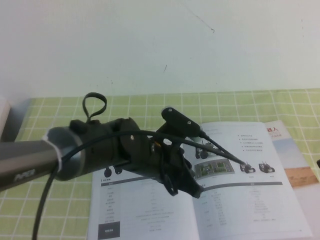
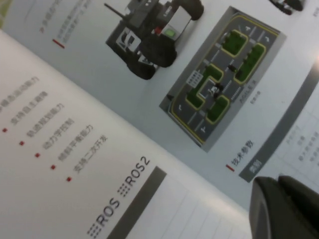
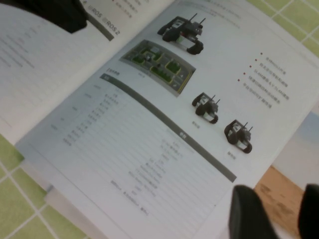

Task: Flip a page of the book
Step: Open the closed book

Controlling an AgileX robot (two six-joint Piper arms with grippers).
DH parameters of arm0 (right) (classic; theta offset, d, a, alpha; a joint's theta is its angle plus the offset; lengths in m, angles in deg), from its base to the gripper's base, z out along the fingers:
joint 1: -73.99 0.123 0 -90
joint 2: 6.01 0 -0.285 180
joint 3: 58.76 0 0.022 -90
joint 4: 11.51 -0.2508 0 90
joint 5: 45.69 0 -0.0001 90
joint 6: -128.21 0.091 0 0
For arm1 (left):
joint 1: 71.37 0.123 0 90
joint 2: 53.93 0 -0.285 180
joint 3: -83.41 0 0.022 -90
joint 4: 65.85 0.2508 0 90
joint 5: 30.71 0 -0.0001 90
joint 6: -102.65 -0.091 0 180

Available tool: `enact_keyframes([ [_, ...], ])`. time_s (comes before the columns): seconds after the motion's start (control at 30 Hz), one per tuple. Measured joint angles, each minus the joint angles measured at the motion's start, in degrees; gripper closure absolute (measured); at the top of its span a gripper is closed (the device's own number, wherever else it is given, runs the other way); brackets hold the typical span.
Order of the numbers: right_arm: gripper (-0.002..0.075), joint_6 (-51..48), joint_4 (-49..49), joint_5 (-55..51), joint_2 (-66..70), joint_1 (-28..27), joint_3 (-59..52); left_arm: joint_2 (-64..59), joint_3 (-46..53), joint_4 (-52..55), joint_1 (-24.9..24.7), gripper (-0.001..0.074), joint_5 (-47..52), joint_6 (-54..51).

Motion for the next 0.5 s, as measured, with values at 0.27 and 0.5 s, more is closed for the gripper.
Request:
enact_keyframes([
  [0.27, 0.0369, -5.59, -6.35, 2.57, 4.1, 0.0, 0.11, -7.98, -4.05, -5.92, 0.0, 0.0738, 1.92, -1.73],
  [0.5, 0.036, -8.16, -7.61, 3.5, 7.03, 0.0, 0.21, -10.63, -4.52, -5.49, 1.61, 0.0738, 3.87, 1.81],
])
